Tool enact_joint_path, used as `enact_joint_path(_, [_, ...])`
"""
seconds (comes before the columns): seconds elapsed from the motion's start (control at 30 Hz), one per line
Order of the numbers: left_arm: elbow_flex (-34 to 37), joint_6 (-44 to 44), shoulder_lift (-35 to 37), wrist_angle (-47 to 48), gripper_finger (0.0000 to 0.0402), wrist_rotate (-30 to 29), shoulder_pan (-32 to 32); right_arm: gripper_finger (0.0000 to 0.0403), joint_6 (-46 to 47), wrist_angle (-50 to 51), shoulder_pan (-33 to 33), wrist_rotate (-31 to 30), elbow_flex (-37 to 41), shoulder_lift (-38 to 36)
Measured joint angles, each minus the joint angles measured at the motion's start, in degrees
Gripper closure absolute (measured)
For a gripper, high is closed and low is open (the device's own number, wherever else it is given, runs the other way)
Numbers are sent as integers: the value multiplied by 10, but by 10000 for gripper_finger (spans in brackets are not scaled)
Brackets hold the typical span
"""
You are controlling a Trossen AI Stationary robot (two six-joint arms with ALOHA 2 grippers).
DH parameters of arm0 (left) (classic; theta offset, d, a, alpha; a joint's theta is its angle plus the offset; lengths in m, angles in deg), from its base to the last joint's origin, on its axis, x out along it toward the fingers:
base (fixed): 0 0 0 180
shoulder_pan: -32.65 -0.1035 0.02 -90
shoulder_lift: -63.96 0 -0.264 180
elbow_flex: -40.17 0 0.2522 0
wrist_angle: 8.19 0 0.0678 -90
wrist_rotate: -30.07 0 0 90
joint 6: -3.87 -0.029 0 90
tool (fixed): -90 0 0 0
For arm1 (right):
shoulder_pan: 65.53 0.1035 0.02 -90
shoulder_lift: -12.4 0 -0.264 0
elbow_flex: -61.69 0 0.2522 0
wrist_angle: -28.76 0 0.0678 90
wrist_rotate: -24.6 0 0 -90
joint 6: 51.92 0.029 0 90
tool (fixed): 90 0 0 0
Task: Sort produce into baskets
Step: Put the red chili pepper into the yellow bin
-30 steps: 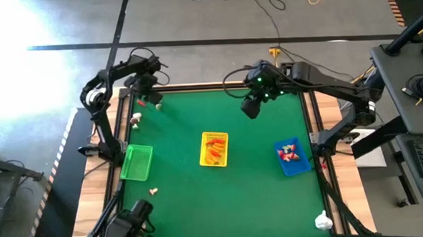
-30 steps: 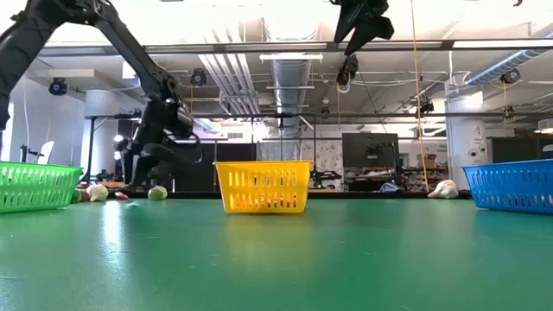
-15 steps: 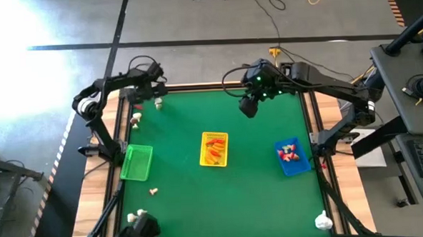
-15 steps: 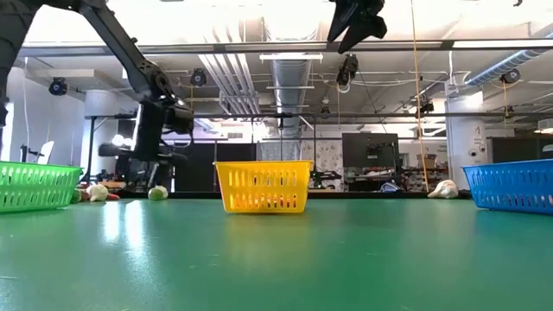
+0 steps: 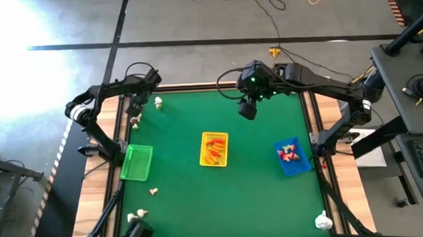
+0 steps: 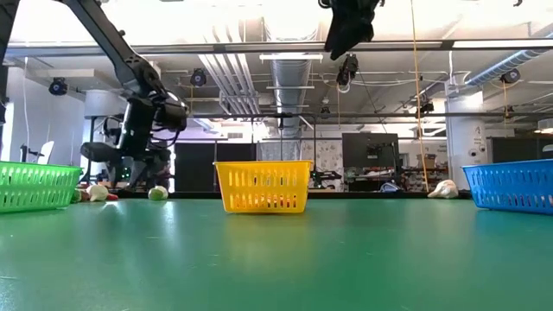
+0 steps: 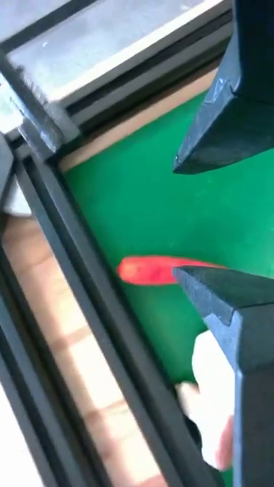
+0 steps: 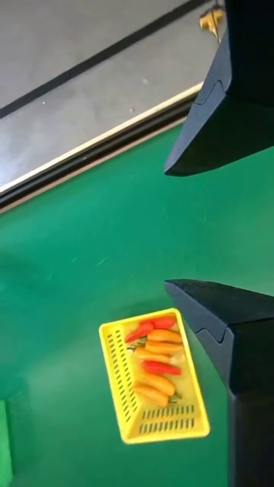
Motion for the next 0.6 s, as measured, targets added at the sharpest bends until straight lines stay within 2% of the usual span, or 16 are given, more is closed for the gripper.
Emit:
enact_joint_path(0.27, [0,83,-2,22,245,-10,-1,177,-61,15,-17,2,0,0])
enact_joint_path(0.43, [-19,109,-39,37,266,-29,11,177,-100,15,-39,9,0,0])
enact_joint_path(0.6, [-78,120,-111,113,277,-17,14,177,-122,16,-65,75,6,-1])
